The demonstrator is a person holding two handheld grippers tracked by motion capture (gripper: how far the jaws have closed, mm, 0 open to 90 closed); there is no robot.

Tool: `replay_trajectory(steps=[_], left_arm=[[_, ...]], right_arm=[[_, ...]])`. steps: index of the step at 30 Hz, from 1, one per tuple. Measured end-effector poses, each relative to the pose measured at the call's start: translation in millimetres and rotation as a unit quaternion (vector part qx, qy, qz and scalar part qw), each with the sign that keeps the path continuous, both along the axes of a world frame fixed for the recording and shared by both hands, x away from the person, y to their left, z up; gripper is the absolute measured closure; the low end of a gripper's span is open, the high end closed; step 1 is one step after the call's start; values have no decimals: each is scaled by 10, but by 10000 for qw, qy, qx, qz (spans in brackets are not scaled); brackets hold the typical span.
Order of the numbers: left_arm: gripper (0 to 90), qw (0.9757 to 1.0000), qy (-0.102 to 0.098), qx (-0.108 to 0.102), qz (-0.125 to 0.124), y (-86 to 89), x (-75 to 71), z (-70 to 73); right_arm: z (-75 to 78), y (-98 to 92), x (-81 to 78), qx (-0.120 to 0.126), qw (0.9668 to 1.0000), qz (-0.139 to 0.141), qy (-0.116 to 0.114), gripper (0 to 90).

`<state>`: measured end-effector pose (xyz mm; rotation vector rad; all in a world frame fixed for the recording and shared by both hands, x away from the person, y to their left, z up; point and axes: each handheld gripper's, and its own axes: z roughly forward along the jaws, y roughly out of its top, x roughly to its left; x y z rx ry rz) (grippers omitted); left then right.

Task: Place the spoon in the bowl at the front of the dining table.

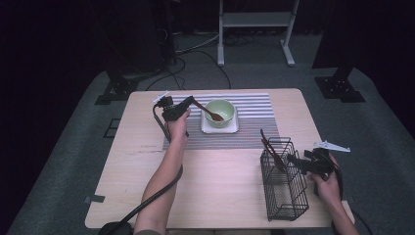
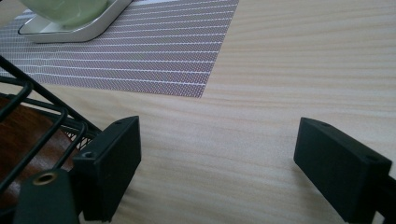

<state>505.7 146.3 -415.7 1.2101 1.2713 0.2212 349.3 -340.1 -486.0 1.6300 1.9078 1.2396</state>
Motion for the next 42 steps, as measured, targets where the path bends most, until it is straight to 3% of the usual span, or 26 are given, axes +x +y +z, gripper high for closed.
replay_trajectory(steps=[13, 23, 33, 42], left_arm=[[735, 9998, 85, 151, -89, 6, -2, -58], [568, 9990, 134, 383, -181, -31, 9, -54], [462, 9983, 207, 510, -201, 19, -31, -105], [326, 9967, 148, 751, -252, 35, -75, -68]], right_arm=[[1, 26, -4, -96, 10000, 11, 22, 134], [1, 24, -5, -96, 10000, 4, 20, 134], [0, 21, -3, -76, 10000, -3, 29, 134], [-1, 24, -1, -86, 10000, -9, 42, 134]])
